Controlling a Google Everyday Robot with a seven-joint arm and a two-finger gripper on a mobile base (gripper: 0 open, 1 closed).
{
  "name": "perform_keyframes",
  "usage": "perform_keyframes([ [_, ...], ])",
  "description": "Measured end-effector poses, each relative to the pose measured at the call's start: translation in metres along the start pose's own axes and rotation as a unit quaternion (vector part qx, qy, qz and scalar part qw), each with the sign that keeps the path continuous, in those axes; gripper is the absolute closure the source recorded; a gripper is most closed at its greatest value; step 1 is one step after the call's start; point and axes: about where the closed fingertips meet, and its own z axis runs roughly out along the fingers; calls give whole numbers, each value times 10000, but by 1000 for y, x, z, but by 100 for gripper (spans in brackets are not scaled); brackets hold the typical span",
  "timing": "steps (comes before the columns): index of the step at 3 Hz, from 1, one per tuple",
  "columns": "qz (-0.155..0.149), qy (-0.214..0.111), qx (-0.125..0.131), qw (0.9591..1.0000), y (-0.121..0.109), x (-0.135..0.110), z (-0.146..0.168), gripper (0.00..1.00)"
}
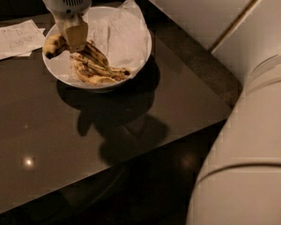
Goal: Pick banana from white bowl
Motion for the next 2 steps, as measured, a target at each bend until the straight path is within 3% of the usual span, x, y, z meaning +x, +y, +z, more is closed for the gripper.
perform_keyframes([
  [2, 306, -47, 51, 9995, 28, -4, -12, 100],
])
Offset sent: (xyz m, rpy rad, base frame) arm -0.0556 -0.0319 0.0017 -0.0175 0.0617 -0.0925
